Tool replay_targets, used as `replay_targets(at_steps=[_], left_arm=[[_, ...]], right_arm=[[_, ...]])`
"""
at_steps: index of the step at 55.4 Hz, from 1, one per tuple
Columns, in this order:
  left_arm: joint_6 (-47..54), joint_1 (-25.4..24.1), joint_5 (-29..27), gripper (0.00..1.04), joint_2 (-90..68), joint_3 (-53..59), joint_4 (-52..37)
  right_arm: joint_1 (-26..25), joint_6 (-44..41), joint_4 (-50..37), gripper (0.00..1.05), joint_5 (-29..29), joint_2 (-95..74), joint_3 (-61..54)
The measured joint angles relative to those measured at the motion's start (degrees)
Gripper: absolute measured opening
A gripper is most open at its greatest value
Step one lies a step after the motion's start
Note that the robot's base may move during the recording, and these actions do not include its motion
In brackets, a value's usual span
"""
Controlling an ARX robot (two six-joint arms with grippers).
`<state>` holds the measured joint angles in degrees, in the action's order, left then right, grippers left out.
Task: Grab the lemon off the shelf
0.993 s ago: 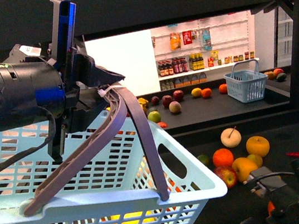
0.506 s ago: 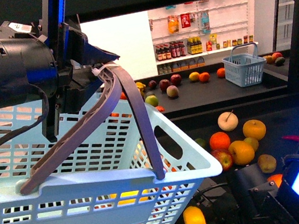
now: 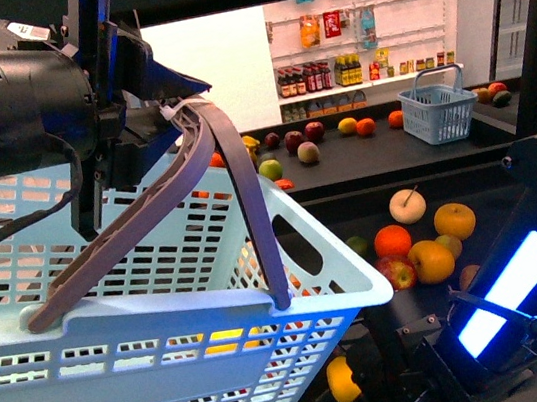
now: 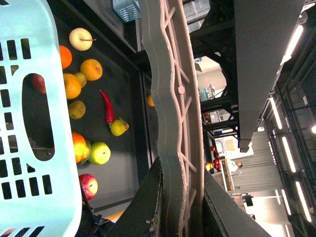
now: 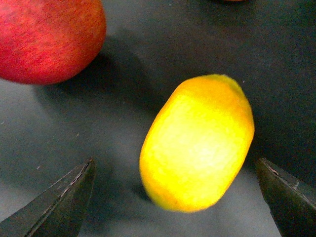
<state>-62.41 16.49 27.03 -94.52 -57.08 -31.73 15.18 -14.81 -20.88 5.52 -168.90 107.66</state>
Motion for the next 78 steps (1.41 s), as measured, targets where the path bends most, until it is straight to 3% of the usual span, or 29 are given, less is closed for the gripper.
replay_targets(at_steps=[11, 24, 29, 42, 51, 66, 78], left_arm=[[0.00, 0.00, 0.00, 0.12, 0.00, 0.00, 0.00], [0.00, 0.00, 0.00, 0.12, 0.00, 0.00, 0.00], [0.00, 0.00, 0.00, 0.12, 0.00, 0.00, 0.00], [0.00, 0.00, 0.02, 0.12, 0.00, 0.00, 0.00], [0.00, 0.00, -0.02, 0.12, 0.00, 0.00, 0.00], [0.00, 0.00, 0.04, 0.12, 0.00, 0.00, 0.00], [0.00, 0.00, 0.00, 0.12, 0.00, 0.00, 0.00]], right_arm=[[-0.15, -0.44, 2.86, 0.96, -1.20, -4.07, 8.22], [0.00, 0.07, 3.19, 0.59, -0.81, -4.52, 9.09], [-0.07, 0.50, 1.92, 0.53, -0.92, -4.26, 7.91], [-2.19, 2.38, -3.96, 0.50, -1.03, 2.08, -2.40], [-8.20, 0.55, -13.53, 0.50, -0.98, 13.40, -14.95], [-16.39, 1.90, -25.16, 0.50, 5.90, 35.98, -36.09], [-15.58, 11.52, -24.65, 0.50, 11.28, 56.30, -46.90]])
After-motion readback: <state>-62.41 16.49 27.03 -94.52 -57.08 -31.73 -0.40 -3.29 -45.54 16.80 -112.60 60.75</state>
